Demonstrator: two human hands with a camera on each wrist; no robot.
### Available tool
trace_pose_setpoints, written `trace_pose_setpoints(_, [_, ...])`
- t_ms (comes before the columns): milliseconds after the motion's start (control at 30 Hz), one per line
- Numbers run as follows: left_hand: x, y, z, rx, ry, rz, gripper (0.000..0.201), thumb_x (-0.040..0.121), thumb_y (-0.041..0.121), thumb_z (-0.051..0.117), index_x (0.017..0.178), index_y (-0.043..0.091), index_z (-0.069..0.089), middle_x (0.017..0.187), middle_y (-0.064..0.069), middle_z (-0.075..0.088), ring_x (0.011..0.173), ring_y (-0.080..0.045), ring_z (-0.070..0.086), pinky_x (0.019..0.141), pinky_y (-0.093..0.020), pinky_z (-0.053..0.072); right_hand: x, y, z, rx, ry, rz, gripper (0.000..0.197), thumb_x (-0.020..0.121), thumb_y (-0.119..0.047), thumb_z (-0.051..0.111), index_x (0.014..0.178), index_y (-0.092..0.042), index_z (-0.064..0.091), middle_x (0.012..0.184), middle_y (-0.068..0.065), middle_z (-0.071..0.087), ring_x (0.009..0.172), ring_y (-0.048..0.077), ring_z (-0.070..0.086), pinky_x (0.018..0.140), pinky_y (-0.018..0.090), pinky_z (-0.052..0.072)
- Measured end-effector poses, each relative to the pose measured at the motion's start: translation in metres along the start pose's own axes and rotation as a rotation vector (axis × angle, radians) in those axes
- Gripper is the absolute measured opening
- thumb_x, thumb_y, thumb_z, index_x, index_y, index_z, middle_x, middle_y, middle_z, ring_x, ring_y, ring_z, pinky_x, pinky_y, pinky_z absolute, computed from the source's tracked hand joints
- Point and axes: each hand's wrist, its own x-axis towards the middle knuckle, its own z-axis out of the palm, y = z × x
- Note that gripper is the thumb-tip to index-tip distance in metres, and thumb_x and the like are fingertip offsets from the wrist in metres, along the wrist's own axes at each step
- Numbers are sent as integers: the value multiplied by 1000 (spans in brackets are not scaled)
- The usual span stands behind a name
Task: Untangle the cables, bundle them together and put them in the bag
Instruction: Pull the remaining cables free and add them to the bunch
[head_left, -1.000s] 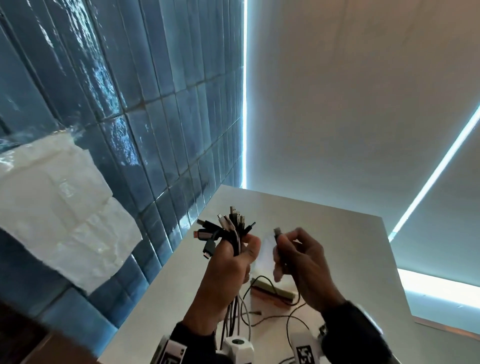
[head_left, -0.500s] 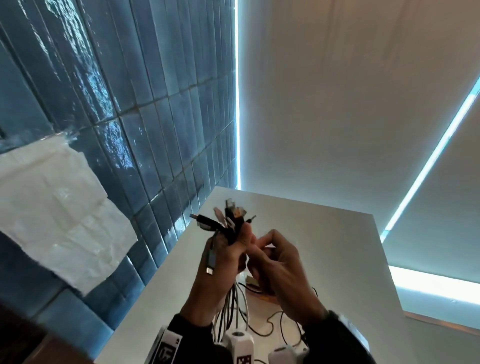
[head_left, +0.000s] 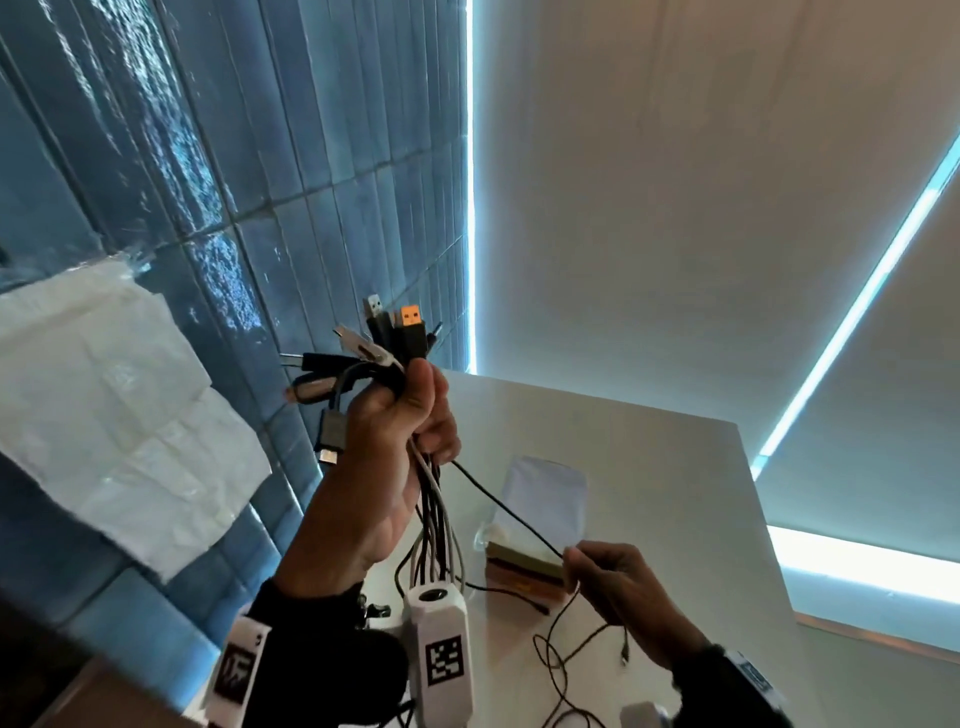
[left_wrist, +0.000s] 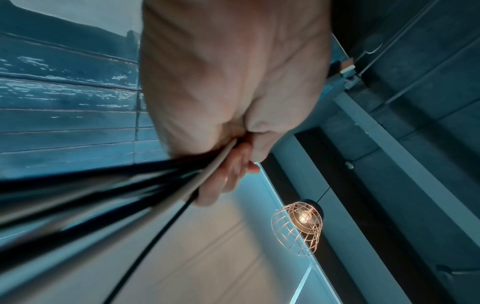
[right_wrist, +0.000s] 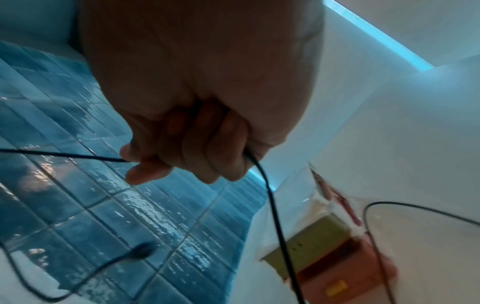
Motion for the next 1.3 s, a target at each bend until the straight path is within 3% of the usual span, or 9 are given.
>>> trace_pose_setpoints(400, [11,33,-5,-83,-17,190,35,99,30,39,68,20,52,57,6,24,49,-9,21,46,-23,21,-12,55,-41,-210,264,187,44,89,-32,67,50,-13,57,41,-9,28,38,7,25,42,17,21])
trace_pose_setpoints(467, [10,30,-3,-91,-27,146,37,100,31,39,68,20,52,54,7,28,46,-8,23,44,-22,22,-11,47,-44,-200,305,198,43,86,-38,68,52,-12,60,42,-5,28,38,10,24,41,18,20])
trace_pose_setpoints(600, [8,9,14,-59,-90,-78,31,91,35,44,68,14,45,48,4,34,39,-9,25,41,-21,20,1,6,-40,-139,358,142,33,96,-19,57,66,-10,66,43,-3,32,38,11,25,38,18,21])
trace_pose_setpoints(700, [7,-20,23,22,-83,-267,29,88,36,46,73,12,42,51,-5,51,38,-14,40,40,-21,28,3,-47,-27,45,264,2,29,98,-21,52,74,-12,65,50,-2,29,45,13,21,41,18,18])
trace_pose_setpoints(800, [5,-42,29,119,-110,-388,32,102,31,36,78,10,42,81,-19,72,65,-29,68,51,-30,47,-2,-95,-14,156,58,-178,27,98,-16,48,79,-2,60,51,-7,29,46,11,19,42,18,18])
trace_pose_setpoints(933, [2,-44,30,110,-212,-360,35,99,34,35,80,6,43,103,-23,71,93,-33,70,74,-43,56,2,-114,-1,114,-79,-261,34,97,-18,52,72,5,59,60,-10,57,42,11,22,41,19,19])
trace_pose_setpoints(1067, [0,-52,27,140,-259,-163,42,97,40,35,73,10,51,96,-14,74,105,-32,66,100,-49,43,11,-104,-2,291,-134,-143,39,85,-39,68,74,-2,59,56,7,24,46,14,15,40,18,17])
trace_pose_setpoints(1167, [-2,-60,28,77,-203,-72,39,94,40,40,65,13,47,54,2,49,59,-36,52,75,-50,43,15,-96,4,399,-222,-77,33,81,-39,72,78,-8,62,61,9,20,49,17,9,41,24,11])
trace_pose_setpoints(1300, [0,-54,26,-116,-158,-118,34,92,38,44,67,14,41,53,2,22,44,-12,20,48,-31,19,21,-77,15,301,-238,-76,32,89,-33,61,71,-6,54,58,6,27,46,13,16,39,20,18])
